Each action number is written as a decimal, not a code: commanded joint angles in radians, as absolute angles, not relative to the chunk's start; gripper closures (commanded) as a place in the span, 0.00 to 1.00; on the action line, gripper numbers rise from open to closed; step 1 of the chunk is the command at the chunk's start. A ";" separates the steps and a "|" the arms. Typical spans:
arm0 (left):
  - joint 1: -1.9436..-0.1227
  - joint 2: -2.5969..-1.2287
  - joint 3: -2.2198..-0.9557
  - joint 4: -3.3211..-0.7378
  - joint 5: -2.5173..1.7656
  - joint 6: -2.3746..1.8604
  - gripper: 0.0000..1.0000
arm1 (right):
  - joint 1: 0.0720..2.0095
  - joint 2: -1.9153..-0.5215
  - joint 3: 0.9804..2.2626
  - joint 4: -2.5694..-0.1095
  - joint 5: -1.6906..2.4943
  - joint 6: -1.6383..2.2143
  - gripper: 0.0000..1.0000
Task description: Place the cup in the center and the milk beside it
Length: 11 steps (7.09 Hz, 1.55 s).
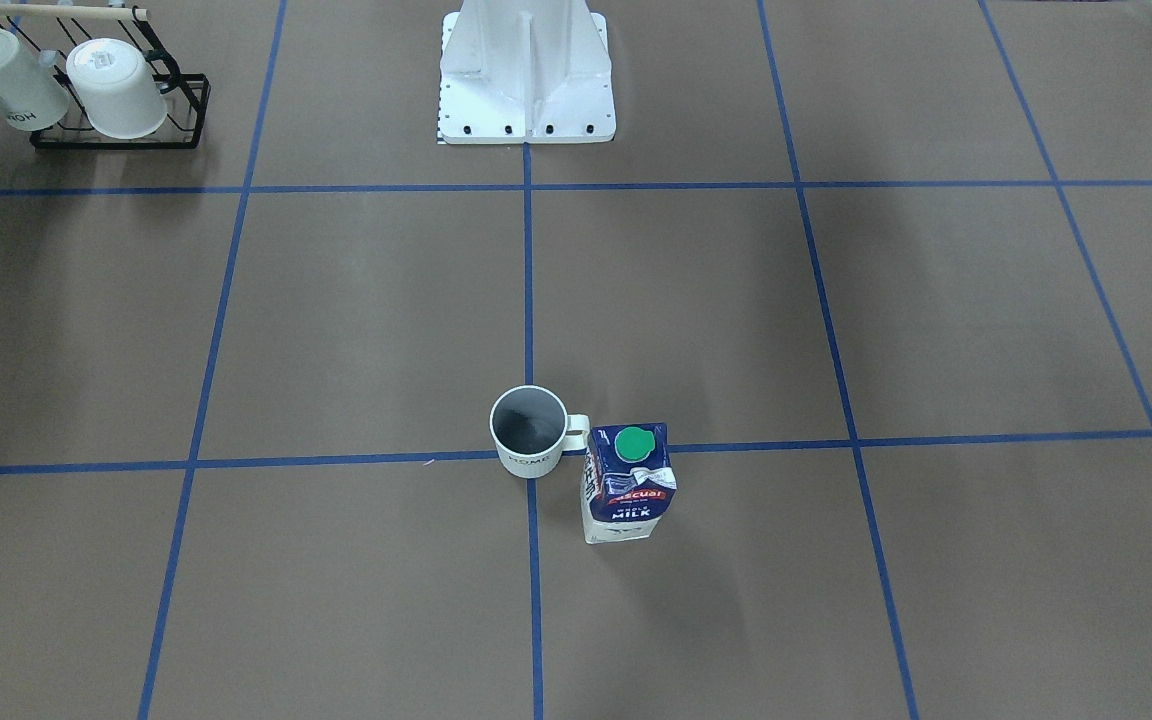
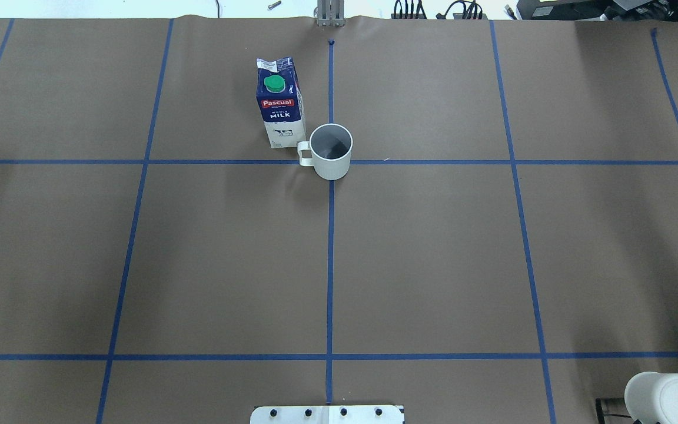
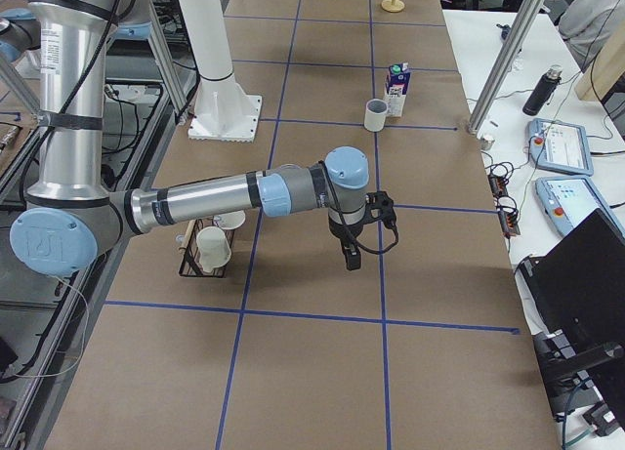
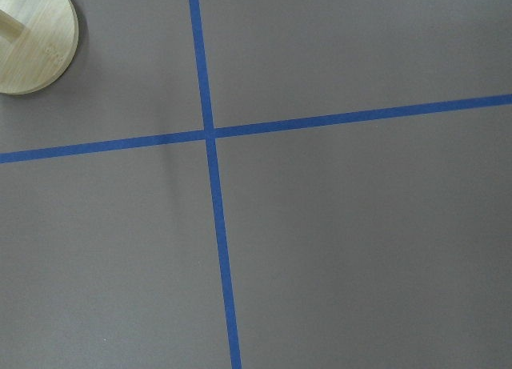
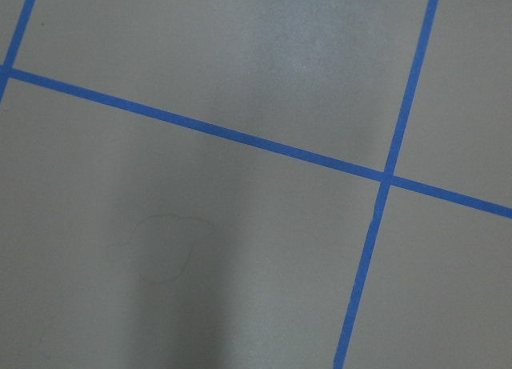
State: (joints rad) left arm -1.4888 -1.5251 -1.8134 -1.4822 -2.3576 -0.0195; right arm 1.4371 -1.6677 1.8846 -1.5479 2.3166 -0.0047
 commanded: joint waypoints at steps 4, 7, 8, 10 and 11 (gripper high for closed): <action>-1.497 -1.520 -1.874 -1.480 -2.356 -0.020 0.01 | 1.462 -1.675 1.884 -1.552 2.321 -0.006 0.00; -1.493 -1.525 -1.832 -1.489 -2.361 -0.020 0.01 | 1.462 -1.652 1.879 -1.552 2.315 -0.003 0.00; -1.493 -1.523 -1.824 -1.493 -2.359 -0.018 0.01 | 1.460 -1.652 1.881 -1.552 2.312 -0.003 0.00; -1.493 -1.526 -1.832 -1.493 -2.359 -0.020 0.01 | 1.460 -1.640 1.870 -1.552 2.307 -0.005 0.00; -1.493 -1.528 -1.838 -1.493 -2.361 -0.020 0.01 | 1.460 -1.632 1.868 -1.552 2.307 -0.005 0.00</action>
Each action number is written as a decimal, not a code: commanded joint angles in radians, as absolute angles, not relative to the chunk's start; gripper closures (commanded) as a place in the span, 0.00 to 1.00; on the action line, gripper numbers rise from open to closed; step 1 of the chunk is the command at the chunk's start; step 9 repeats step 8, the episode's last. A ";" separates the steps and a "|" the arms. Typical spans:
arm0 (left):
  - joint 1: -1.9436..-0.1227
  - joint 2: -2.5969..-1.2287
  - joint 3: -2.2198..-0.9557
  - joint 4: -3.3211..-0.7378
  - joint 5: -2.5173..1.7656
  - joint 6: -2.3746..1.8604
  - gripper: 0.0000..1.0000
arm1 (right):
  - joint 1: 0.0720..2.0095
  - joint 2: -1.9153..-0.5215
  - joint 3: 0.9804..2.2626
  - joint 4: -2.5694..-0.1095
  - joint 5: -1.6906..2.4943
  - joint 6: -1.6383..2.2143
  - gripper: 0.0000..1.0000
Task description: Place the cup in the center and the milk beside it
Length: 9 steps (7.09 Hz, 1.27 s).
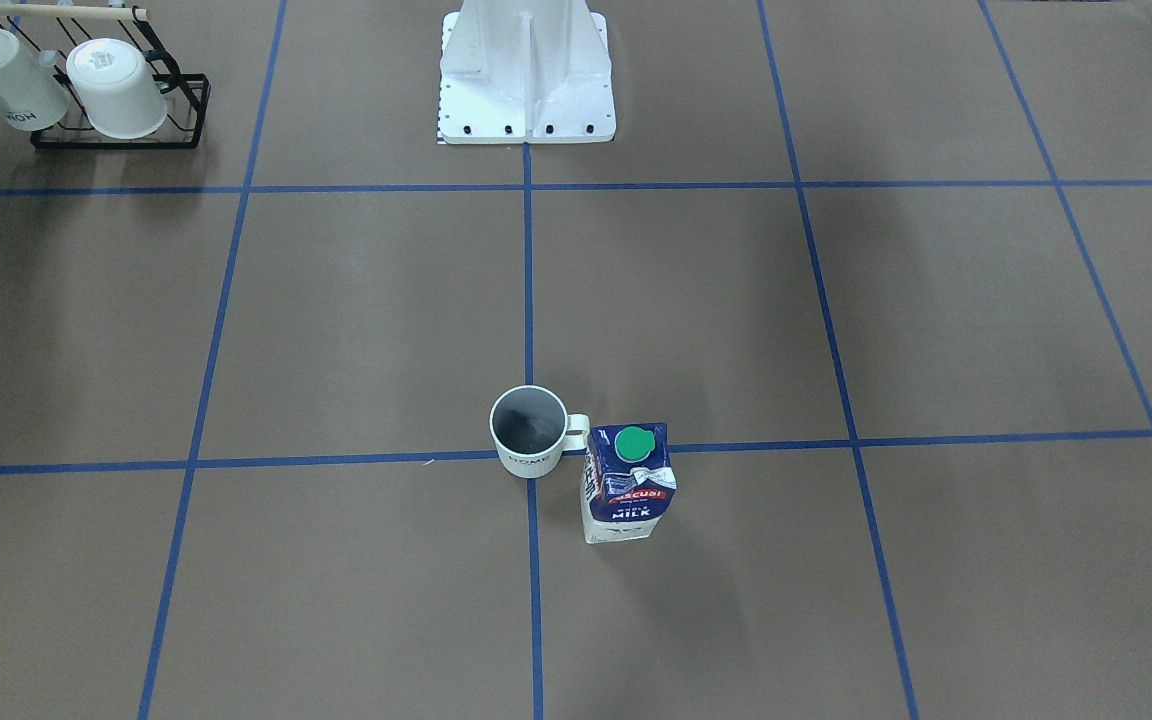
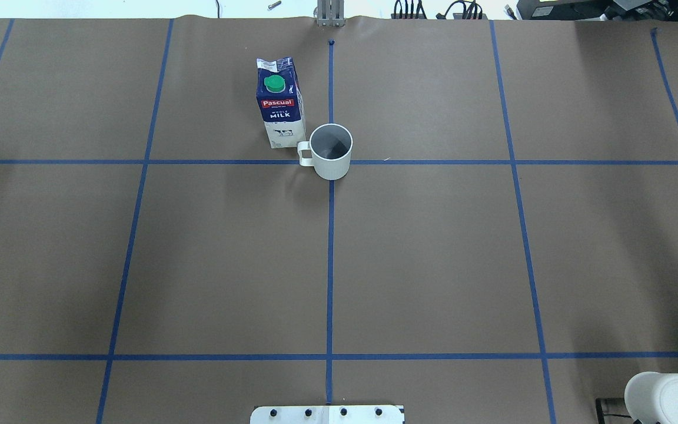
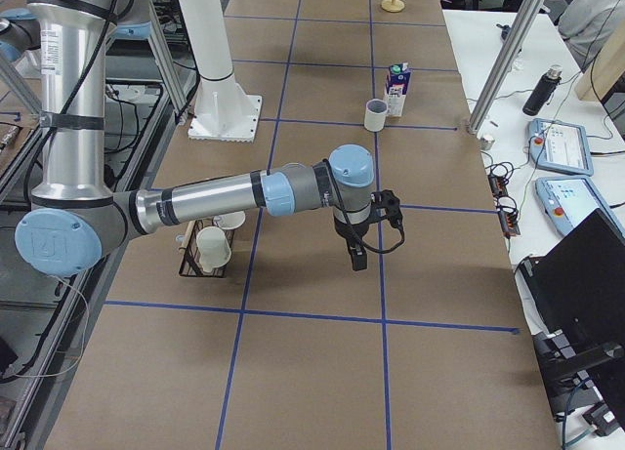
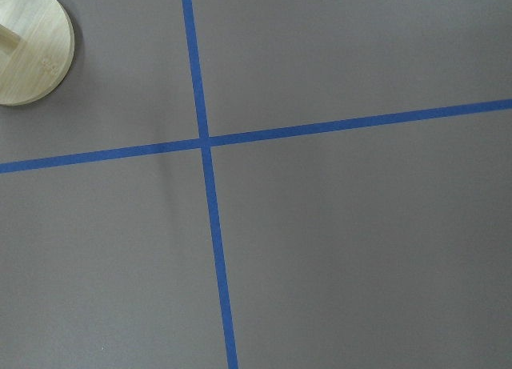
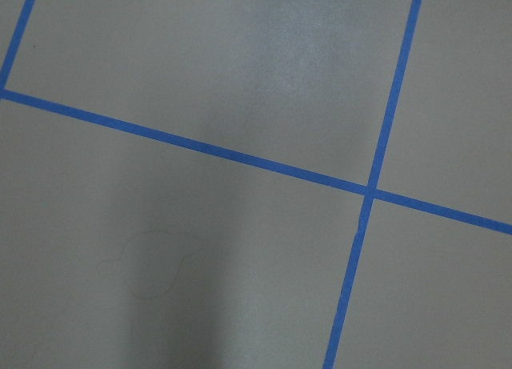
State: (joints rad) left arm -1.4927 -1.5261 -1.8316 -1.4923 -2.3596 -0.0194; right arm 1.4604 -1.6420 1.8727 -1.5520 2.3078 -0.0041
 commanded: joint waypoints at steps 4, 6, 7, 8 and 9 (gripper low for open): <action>-1.493 -1.542 -1.858 -1.493 -2.361 -0.018 0.01 | 1.459 -1.625 1.850 -1.551 2.304 -0.006 0.00; -1.493 -1.548 -1.856 -1.494 -2.359 -0.020 0.01 | 1.453 -1.608 1.848 -1.554 2.306 -0.005 0.00; -1.493 -1.549 -1.858 -1.494 -2.359 -0.020 0.01 | 1.453 -1.599 1.848 -1.554 2.304 -0.005 0.00; -1.493 -1.549 -1.859 -1.496 -2.359 -0.017 0.01 | 1.453 -1.595 1.839 -1.554 2.301 -0.005 0.00; -1.493 -1.549 -1.859 -1.496 -2.359 -0.017 0.01 | 1.453 -1.595 1.839 -1.554 2.301 -0.005 0.00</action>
